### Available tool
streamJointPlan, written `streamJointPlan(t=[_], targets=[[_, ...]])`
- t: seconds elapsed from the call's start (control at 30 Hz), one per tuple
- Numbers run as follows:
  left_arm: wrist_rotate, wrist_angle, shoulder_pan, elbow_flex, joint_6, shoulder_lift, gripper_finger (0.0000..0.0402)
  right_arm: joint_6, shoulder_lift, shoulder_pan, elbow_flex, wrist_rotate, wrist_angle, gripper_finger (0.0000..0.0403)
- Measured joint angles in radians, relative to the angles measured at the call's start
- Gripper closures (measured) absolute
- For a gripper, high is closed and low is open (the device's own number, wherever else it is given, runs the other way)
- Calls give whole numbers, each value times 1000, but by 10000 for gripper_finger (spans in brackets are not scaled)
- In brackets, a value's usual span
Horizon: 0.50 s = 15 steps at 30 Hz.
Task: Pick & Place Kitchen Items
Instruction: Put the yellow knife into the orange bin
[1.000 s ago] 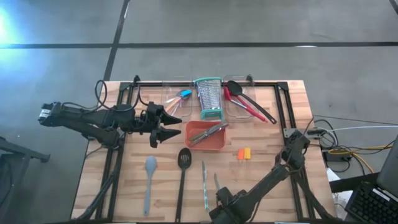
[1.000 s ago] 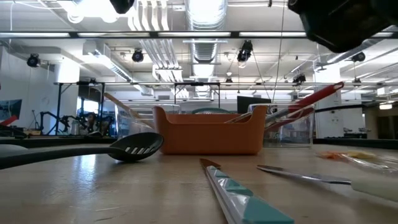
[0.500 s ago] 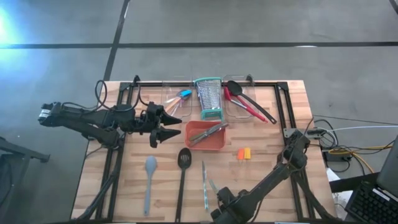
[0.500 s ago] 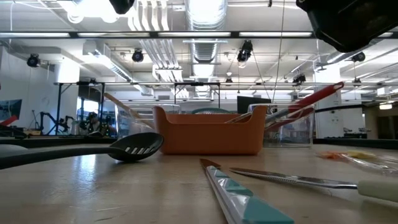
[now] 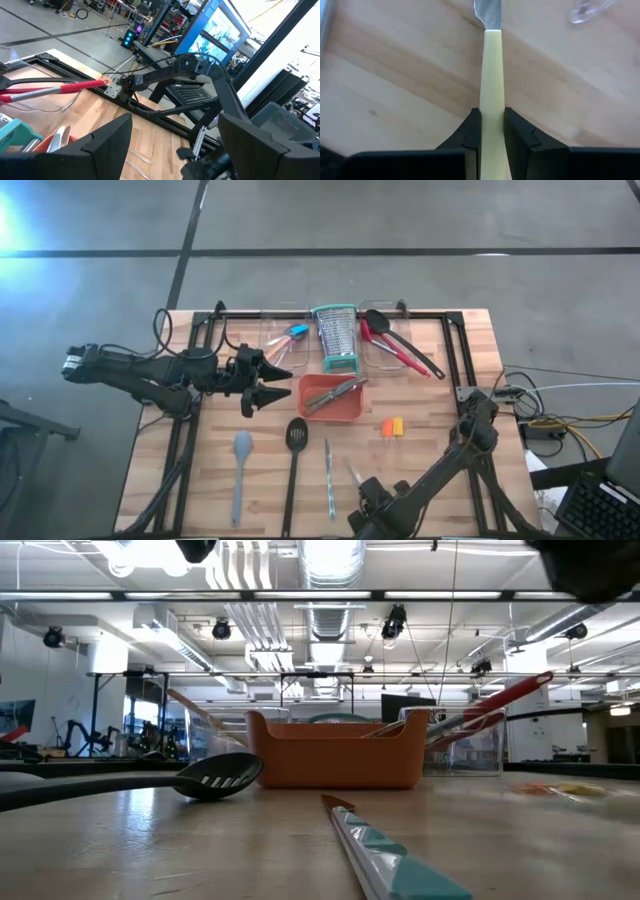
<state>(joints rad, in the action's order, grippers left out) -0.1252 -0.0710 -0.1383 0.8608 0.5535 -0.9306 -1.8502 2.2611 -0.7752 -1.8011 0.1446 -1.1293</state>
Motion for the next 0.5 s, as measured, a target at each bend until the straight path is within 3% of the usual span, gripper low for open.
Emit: streamJointPlan(t=[0.1,0.37,0.5], targets=[[15,9,0,0,0,0,101,-2,-36,-11,-2,35,2,363],[62,107,-3,0,2,0,101,-62,-156,-37,-2,252,-82,363],[62,103,-10,0,2,-14,101,-58,-235,-44,-2,422,-126,363]])
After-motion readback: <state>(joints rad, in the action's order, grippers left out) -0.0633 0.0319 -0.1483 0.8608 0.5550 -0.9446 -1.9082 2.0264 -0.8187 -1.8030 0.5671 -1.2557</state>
